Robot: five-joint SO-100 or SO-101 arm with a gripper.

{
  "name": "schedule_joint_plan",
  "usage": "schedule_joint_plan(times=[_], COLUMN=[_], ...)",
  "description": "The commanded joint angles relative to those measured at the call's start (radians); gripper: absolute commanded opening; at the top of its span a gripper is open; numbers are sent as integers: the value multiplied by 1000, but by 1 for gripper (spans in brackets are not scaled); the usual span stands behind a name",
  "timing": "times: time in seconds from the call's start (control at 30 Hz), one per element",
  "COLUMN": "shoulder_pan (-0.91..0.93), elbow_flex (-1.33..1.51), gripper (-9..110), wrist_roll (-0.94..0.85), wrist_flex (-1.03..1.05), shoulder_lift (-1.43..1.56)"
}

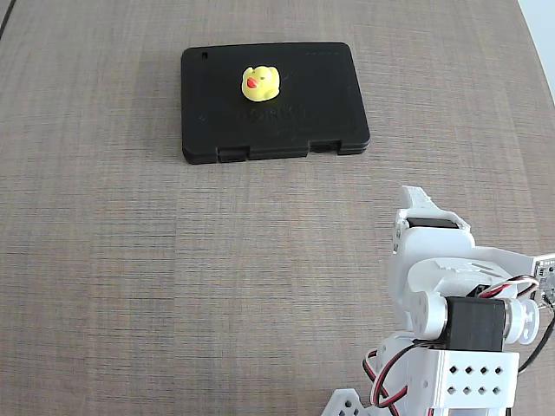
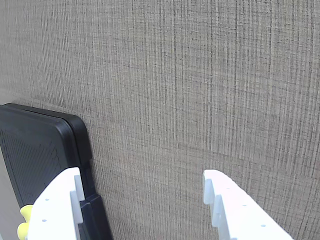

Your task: Grasp a duck and put it on the black surface.

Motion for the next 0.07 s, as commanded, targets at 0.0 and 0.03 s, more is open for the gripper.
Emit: schedule_joint_plan(times=[0.0, 0.03], shoulder_pan=[9, 9], elbow_flex=[-5, -5], gripper=[23, 23], wrist_roll=[-2, -2], wrist_flex=[0, 0], shoulder_lift=[66, 66])
